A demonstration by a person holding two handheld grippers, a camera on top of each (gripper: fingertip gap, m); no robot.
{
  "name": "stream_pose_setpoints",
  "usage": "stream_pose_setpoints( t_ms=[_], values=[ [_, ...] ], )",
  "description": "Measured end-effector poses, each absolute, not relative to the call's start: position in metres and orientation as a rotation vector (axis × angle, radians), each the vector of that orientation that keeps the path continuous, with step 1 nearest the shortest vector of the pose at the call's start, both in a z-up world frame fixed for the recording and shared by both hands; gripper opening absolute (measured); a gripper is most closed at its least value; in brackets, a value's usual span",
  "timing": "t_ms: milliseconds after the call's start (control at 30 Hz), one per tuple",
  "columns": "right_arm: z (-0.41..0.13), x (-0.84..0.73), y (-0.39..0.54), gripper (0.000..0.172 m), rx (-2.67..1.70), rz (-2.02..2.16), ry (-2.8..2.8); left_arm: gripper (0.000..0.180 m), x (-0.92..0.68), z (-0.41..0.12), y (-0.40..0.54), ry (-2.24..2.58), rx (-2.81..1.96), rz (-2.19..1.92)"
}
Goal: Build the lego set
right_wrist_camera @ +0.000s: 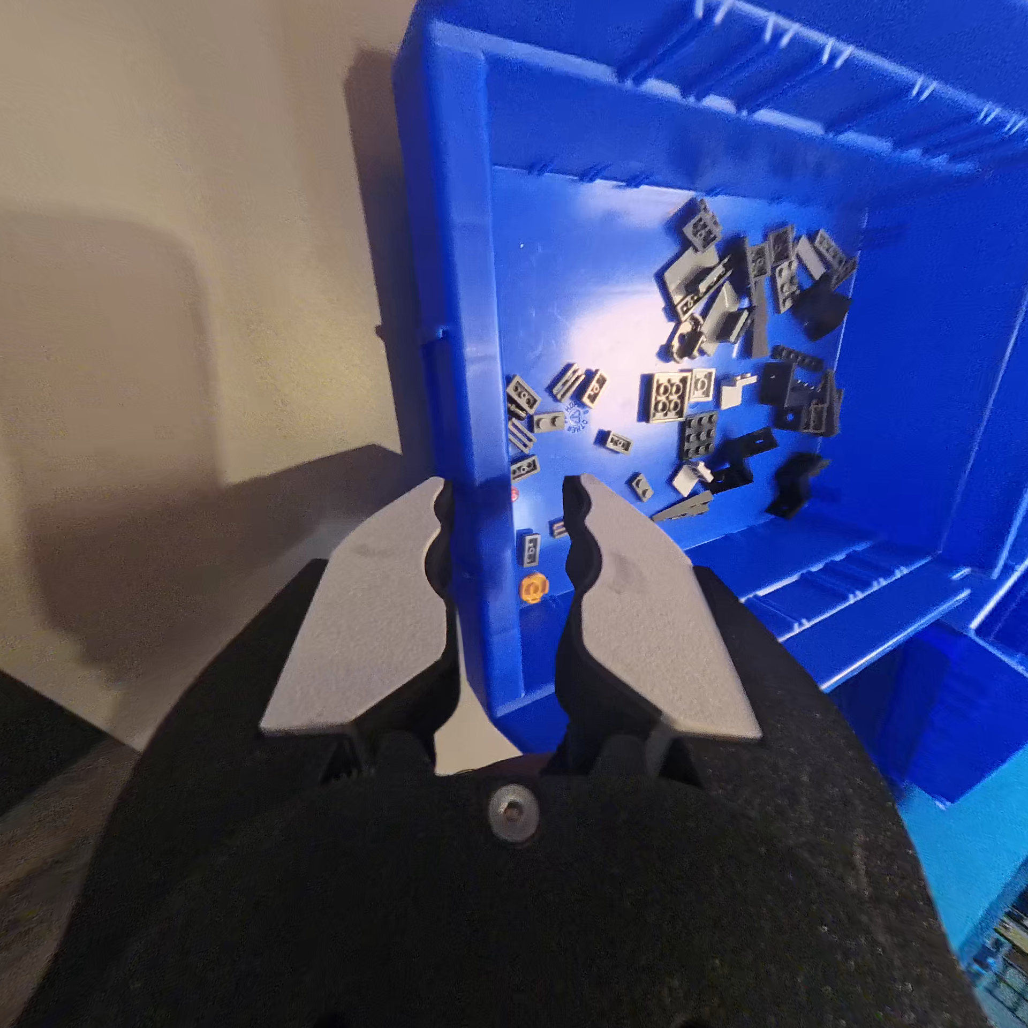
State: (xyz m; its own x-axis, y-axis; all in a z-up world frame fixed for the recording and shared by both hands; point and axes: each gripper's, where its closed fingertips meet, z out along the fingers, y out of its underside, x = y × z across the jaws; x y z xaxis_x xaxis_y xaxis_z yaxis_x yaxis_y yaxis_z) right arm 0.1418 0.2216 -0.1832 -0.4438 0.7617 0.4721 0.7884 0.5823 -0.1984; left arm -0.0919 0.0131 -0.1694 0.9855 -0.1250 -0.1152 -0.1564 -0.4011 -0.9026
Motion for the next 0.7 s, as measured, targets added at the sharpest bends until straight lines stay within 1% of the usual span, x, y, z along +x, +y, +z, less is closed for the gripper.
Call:
stream_pose_setpoints(
  t_ms=[200, 267, 367, 467, 567, 700],
  values=[
    [-0.183, 0.149, 0.257, 0.035, -1.265, -0.165, -2.227, 0.032, -0.092, -0.168, 0.012, 0.226, -1.982, 0.015],
    [-0.178, 0.15, 0.255, 0.035, -1.244, -0.132, -2.213, 0.033, -0.092, -0.169, 0.011, 0.244, -1.993, 0.017],
    [-0.165, 0.142, 0.226, 0.031, -1.199, 0.079, -2.213, 0.034, -0.089, -0.165, 0.01, 0.3, -2.005, 0.003],
    [-0.161, 0.124, 0.177, 0.03, -1.114, 0.328, -2.251, 0.035, -0.08, -0.163, 0.01, 0.42, -2.04, -0.023],
    [-0.17, 0.095, 0.135, 0.026, -1.072, 0.51, -2.255, 0.037, -0.074, -0.166, 0.015, 0.565, -2.089, 0.0],
    [-0.196, 0.062, 0.105, 0.026, -1.123, 0.56, -2.264, 0.038, -0.072, -0.167, 0.031, 0.616, -2.089, 0.023]
  ],
)
